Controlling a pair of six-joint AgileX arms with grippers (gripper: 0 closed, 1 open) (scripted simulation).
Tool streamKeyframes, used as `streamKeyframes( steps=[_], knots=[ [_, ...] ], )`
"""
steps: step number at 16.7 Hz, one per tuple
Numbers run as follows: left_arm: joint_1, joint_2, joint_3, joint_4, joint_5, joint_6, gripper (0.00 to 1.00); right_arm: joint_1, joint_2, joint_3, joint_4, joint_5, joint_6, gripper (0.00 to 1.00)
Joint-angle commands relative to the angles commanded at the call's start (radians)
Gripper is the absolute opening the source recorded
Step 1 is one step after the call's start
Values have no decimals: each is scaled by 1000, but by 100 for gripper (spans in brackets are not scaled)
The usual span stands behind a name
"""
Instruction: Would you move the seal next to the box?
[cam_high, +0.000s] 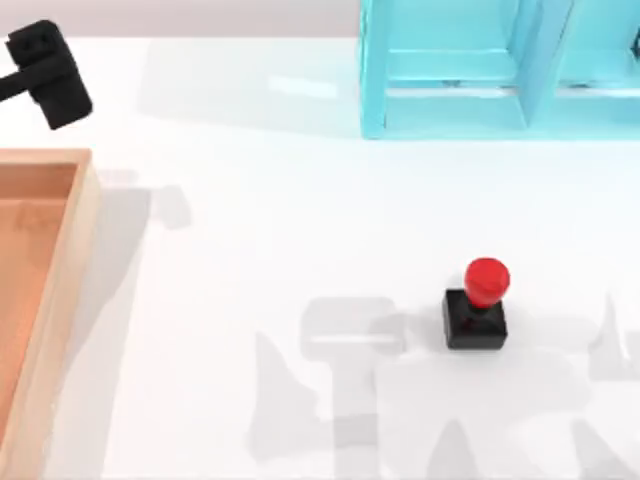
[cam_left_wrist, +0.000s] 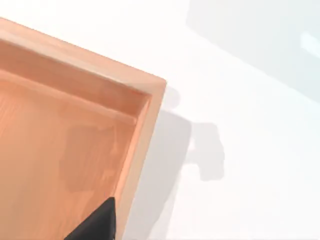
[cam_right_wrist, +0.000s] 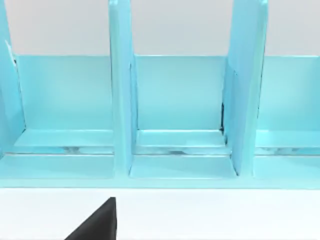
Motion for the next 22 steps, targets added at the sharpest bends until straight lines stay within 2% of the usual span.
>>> streamKeyframes(
  steps=[6,11,17,22],
  knots=[
    [-227,699,672,-422,-51,-229,100,0,0,0,0,0,0,100],
    [-448,1109,1163,-713,-55,-364,100,0,0,0,0,0,0,100],
    [-691,1418,1629,-936,-28,-451,100,0,0,0,0,0,0,100],
    [-797,1510,1813,-1007,-10,-475,100,0,0,0,0,0,0,100]
  ],
)
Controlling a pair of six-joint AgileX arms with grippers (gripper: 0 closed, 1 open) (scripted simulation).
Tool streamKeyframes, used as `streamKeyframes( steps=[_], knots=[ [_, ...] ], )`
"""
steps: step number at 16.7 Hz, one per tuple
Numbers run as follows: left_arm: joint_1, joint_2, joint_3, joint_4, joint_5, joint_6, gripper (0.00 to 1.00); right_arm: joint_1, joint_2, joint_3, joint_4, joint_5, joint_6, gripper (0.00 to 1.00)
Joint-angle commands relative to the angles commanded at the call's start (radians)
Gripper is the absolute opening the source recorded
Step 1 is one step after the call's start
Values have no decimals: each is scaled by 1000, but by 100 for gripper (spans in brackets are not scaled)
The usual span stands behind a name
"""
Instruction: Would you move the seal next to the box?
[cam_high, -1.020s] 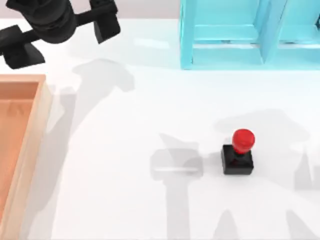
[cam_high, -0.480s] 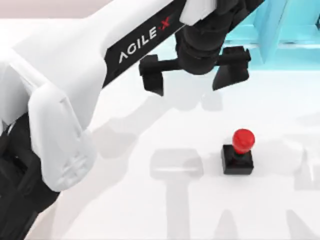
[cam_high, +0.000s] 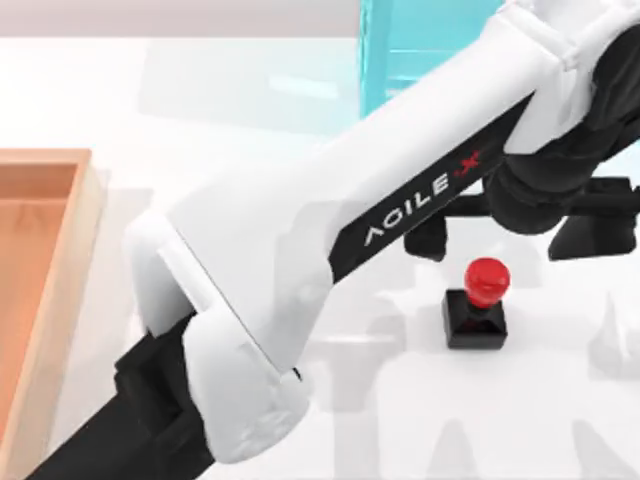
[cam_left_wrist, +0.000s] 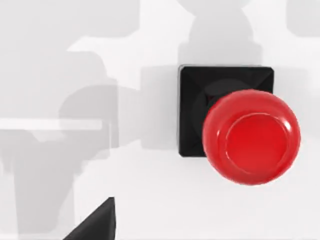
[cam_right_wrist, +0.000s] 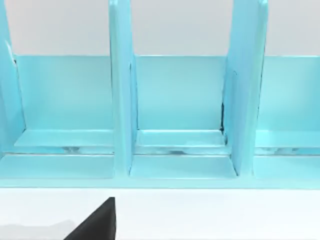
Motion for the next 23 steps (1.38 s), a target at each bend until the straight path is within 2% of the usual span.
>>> streamKeyframes(
  steps=[9,18,23],
  knots=[
    [-1,38,46,-11,2,2,100,0,0,0,0,0,0,100],
    [22,422,539,-107,11,28,100,0,0,0,0,0,0,100],
    [28,483,607,-119,12,34,100,0,0,0,0,0,0,100]
  ],
)
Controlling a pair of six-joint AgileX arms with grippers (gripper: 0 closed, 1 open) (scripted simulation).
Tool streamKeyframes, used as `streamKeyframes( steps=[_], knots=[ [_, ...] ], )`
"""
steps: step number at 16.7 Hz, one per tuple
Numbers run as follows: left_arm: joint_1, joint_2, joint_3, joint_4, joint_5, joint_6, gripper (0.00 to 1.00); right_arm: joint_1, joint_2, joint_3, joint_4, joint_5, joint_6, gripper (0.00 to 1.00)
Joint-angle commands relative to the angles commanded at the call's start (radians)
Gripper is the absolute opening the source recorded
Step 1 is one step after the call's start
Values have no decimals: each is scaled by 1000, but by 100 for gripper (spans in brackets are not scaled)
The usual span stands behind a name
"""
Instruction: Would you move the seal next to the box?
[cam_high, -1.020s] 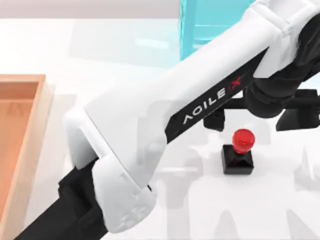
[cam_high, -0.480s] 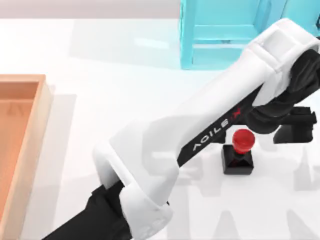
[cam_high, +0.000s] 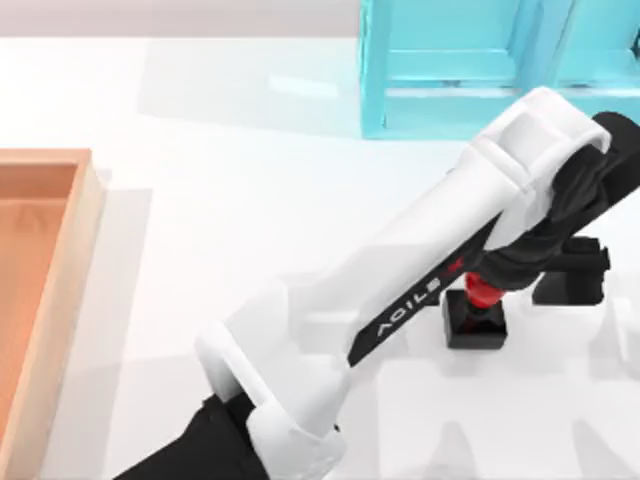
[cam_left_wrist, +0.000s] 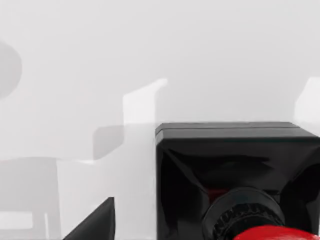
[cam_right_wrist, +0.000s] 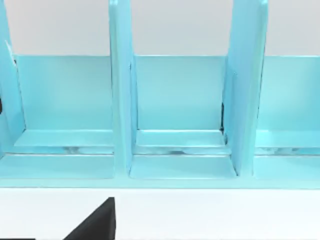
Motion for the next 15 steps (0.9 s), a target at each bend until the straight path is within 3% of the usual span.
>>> streamKeyframes(
  steps=[2,15],
  knots=[
    [0,0,0,0,0,0,100,0,0,0,0,0,0,100],
    [0,0,0,0,0,0,2,0,0,0,0,0,0,100]
  ],
)
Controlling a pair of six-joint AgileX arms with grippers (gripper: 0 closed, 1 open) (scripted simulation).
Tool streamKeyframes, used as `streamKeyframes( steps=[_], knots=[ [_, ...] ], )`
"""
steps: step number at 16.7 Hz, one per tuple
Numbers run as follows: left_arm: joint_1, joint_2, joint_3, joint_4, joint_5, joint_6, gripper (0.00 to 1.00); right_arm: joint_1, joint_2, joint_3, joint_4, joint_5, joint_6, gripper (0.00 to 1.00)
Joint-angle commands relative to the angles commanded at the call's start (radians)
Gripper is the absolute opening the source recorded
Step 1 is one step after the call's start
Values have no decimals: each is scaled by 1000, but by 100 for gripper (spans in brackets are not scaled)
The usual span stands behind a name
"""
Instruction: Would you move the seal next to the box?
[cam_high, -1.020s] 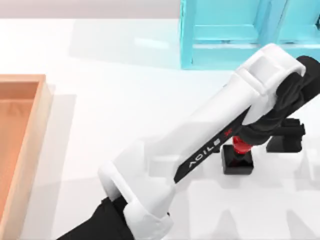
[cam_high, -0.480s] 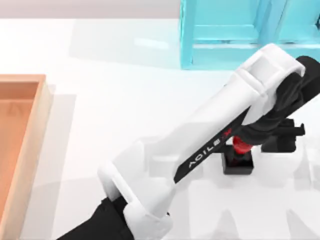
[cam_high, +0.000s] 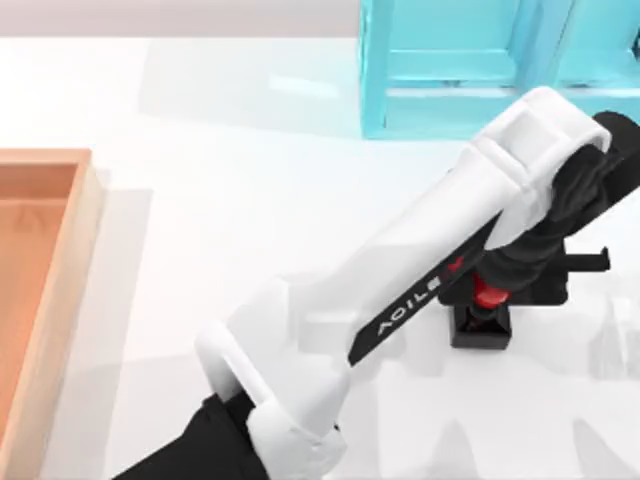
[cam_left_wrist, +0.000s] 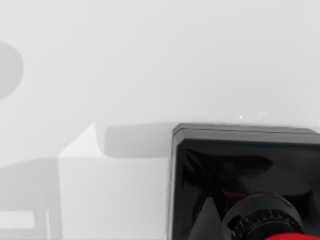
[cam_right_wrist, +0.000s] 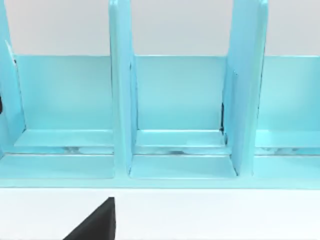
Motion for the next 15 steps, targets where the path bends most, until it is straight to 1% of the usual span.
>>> streamKeyframes(
  steps=[1,10,12,15],
  knots=[
    [0,0,0,0,0,0,0,0,0,0,0,0,0,100],
    [-7,-5,-7,20,1,1,0,0,0,0,0,0,0,100],
    [-7,-34,-43,27,2,2,0,0,0,0,0,0,0,100],
    [-4,-115,-144,46,-1,1,0,0,0,0,0,0,0,100]
  ],
)
